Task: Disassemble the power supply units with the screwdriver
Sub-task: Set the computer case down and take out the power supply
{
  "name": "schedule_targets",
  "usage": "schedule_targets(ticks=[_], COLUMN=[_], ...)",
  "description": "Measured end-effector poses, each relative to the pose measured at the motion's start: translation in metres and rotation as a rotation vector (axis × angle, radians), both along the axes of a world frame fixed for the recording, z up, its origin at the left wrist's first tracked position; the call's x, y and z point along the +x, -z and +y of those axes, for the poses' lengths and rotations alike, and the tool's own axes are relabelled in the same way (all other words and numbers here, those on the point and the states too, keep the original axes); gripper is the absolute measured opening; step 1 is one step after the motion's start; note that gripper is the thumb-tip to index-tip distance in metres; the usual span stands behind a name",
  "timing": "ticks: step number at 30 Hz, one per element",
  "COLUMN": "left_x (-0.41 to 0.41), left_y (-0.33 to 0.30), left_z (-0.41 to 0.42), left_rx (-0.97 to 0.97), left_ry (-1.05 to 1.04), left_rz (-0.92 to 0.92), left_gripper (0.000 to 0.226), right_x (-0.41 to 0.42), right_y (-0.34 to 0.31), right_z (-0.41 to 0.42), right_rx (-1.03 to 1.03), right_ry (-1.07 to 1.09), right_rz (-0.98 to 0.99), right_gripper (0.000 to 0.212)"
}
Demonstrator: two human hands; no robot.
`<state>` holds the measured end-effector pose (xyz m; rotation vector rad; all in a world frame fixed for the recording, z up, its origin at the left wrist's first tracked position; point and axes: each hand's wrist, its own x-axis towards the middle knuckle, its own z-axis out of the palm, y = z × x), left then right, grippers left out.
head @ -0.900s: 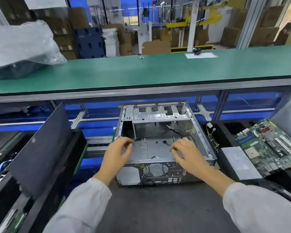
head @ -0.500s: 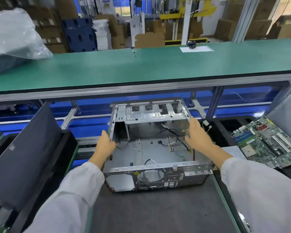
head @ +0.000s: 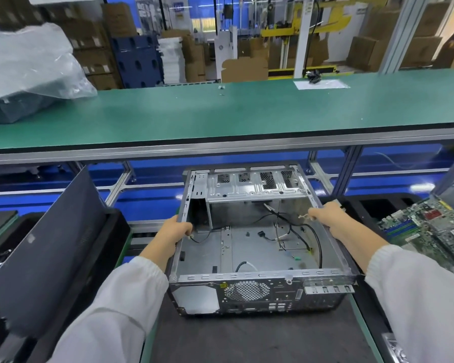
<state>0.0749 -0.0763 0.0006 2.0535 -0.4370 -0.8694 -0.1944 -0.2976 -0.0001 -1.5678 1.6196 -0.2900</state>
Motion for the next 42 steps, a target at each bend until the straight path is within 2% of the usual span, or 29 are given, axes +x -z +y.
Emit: schedule_targets(ticks=[6,10,13,17,25,32,36,39,42], left_x=[0.01,0.009,-0.003,-0.01,-0.02,-0.011,0.004,0.004,0.004], left_y=[-0.021,-0.034,-0.026,-0.019,-0.029,-0.012,0.022,0.048,0.057], left_z=[0.002,0.006,0.018,0.032,0.055,0.037,0.018,0.021,0.023], left_rx=[-0.188,-0.348,-0.417,-0.454,-0.542,-0.71,-0.694,-0.667,-0.621], left_ry=[-0.011,-0.028,-0.04,-0.07,-0.09,-0.27,-0.344,-0.328,-0.251], left_rz=[-0.091,-0.228,-0.289,-0.316,-0.459,-0.529,-0.508,-0.494,-0.563], left_gripper=[0.021,0.022,0.033,0.058,0.065,0.069,0.068,0.069,0.069], right_x=[-0.007,-0.008,-0.014,-0.024,-0.031,-0.007,0.01,0.014,0.012], right_y=[-0.019,-0.043,-0.04,-0.026,-0.034,-0.024,0.005,0.028,0.043], right_z=[0.003,0.005,0.018,0.036,0.067,0.059,0.048,0.049,0.049], right_rx=[-0.18,-0.398,-0.498,-0.537,-0.645,-0.868,-0.892,-0.854,-0.83], right_ry=[-0.002,-0.008,-0.013,-0.009,-0.006,0.131,0.209,0.183,0.168], right_rz=[-0.158,-0.239,-0.313,-0.294,-0.459,-0.496,-0.519,-0.534,-0.533], right_gripper=[0.016,0.015,0.005,0.004,0.026,0.04,0.043,0.046,0.038])
